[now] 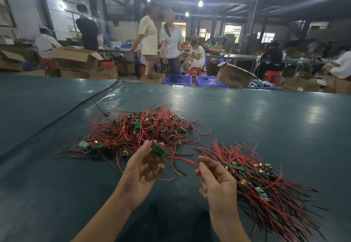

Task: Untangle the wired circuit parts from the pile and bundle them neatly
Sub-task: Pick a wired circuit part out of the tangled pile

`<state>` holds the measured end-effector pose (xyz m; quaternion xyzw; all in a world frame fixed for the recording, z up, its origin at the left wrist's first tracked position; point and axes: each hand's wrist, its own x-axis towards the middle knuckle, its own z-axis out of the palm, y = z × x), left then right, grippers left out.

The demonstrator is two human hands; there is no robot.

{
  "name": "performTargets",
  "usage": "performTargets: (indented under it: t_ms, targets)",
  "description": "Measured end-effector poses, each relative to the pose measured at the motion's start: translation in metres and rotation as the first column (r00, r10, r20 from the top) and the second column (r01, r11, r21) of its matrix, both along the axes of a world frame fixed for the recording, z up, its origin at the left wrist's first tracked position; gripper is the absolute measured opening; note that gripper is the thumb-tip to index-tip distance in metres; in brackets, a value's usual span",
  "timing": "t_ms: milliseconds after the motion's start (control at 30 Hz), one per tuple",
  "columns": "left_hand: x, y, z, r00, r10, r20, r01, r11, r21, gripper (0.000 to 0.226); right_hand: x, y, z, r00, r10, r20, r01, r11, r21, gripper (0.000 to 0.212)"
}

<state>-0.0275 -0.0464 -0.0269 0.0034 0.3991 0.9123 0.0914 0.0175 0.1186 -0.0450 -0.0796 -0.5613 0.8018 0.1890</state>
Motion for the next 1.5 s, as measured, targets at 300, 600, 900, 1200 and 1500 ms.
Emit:
performTargets:
  t_ms: [300,600,900,1200,1500]
  targets:
    - [0.003,0.009,0.001,0.994,-0.032,-0.102,0.026,0.998,-0.058,0.014,0.002,0.009,0.01,0.998,0.051,0.039,-0.03,0.907,-0.419,0.05]
    - [0.009,0.018,0.001,0.964,0.071,-0.255,-0.089,0.994,-0.061,0.014,0.001,-0.004,0.004,0.962,0.168,0.217,-0.041,0.87,-0.491,0.027]
    - [0.004,0.019,-0.013,0.958,0.045,-0.283,-0.104,0.975,-0.197,0.019,0.004,-0.018,0.001,0.967,0.185,0.177,-0.172,0.981,-0.087,0.029]
    - [0.009,0.021,-0.019,0.872,-0.052,-0.487,-0.196,0.874,-0.445,0.038,0.006,-0.016,0.003,0.978,0.188,0.085,-0.188,0.982,-0.005,0.025]
    - [0.015,0.024,-0.017,0.839,-0.219,-0.498,-0.197,0.732,-0.653,0.041,0.005,-0.015,-0.001,0.984,0.166,0.065,-0.173,0.976,0.129,0.025]
